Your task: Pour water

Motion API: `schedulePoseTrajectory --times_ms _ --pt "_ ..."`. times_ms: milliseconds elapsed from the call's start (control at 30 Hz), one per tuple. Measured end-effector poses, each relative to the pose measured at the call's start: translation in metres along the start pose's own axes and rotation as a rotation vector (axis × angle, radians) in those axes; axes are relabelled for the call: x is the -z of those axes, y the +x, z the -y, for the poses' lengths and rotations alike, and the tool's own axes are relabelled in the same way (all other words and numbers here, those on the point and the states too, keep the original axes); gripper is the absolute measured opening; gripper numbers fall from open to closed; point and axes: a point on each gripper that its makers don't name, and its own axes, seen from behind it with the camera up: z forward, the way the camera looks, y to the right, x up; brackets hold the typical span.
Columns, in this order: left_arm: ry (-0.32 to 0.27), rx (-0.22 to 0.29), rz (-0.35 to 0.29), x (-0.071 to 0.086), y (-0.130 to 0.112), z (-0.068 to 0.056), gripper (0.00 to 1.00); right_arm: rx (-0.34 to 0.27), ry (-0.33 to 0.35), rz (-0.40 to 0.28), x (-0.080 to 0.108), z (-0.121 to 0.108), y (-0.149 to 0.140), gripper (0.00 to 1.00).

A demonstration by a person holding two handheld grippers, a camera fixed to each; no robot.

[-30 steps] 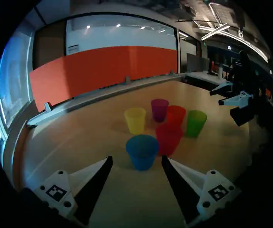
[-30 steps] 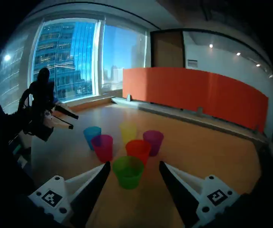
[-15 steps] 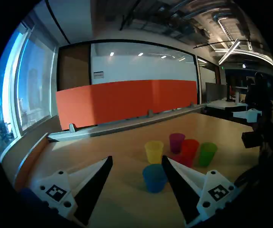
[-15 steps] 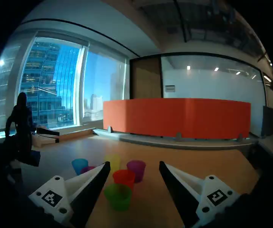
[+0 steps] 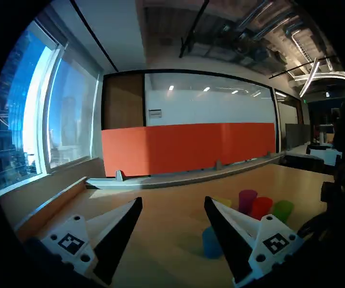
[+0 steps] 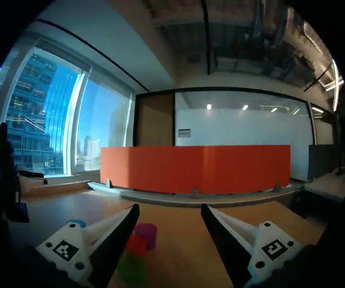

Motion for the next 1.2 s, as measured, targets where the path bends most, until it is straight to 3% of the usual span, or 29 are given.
schedulePoseTrajectory --times_ms 267,467,867,1067,1200 --pt "0.073 0.056 -0.032 0.002 0.003 0.013 0.96 0.070 -0.141 -0.011 -0.004 -0.022 0.000 0.99" --pt "0.101 0.072 -0.042 0.005 0.004 0.017 0.96 0.080 -0.196 -0.038 -0.005 -0.028 0.010 1.00" --pt "0.173 0.021 -0.053 0.009 0.001 0.025 0.96 0.035 -0.193 -0.036 -0.007 -0.024 0.008 1.00" --pt "0.183 -0.002 -0.058 0.003 -0.001 0.022 0.96 -0.006 -0.189 -0.023 -0.007 -0.024 0.007 1.00" --pt "0.190 -0.025 -0.063 -0.001 -0.007 0.019 0.96 -0.002 -0.198 -0.011 -0.007 -0.027 0.006 1.00"
